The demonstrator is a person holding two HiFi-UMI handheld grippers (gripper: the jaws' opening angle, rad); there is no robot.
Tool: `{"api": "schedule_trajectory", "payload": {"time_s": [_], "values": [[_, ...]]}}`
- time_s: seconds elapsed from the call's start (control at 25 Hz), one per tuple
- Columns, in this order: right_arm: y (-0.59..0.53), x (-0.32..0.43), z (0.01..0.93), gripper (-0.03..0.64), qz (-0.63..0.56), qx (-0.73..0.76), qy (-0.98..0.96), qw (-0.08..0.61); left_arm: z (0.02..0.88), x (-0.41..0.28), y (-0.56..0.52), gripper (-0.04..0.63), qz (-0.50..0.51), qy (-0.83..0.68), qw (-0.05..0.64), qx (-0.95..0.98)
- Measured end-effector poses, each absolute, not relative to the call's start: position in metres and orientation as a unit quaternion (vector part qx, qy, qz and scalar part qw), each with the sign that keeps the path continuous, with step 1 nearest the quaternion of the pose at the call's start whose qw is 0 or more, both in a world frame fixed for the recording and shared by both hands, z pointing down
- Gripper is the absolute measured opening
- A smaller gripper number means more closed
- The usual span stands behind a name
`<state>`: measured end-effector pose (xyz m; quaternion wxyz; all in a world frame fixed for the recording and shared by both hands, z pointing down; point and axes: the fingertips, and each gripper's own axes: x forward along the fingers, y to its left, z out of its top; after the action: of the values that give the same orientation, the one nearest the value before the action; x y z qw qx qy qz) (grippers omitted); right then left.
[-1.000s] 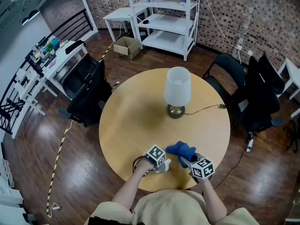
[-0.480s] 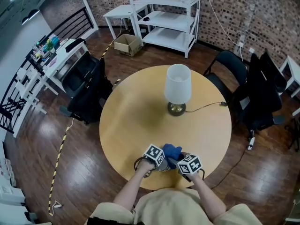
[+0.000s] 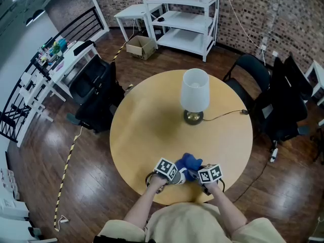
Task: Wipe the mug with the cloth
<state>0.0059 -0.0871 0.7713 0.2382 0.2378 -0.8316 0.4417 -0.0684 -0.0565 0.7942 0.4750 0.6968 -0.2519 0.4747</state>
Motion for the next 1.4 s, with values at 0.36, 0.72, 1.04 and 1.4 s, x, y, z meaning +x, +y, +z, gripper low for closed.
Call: {"api": "schedule_trajectory", "payload": {"time_s": [0.36, 0.72, 1.04, 1.4], "values": [[-0.065, 0.014, 0.783, 0.064, 0.434, 0.258, -0.829, 0.240, 0.791, -0.065, -0.056, 0.028, 0.465, -0.259, 0.476, 0.700], [-0.107, 0.078, 0.693, 0.069, 0.365, 0.346, -0.854, 0.136, 0.781, -0.045, -0.056, 0.087, 0.456, -0.242, 0.459, 0.723], [-0.140, 0.074, 0.591, 0.072, 0.251, 0.377, -0.888, 0.073, 0.676, -0.066, -0.100, 0.221, 0.242, -0.309, 0.441, 0.807], [-0.181, 0.046, 0.431, 0.072, 0.060, 0.408, -0.911, -0.005, 0.438, -0.095, -0.181, 0.321, 0.026, -0.447, 0.152, 0.881]]}}
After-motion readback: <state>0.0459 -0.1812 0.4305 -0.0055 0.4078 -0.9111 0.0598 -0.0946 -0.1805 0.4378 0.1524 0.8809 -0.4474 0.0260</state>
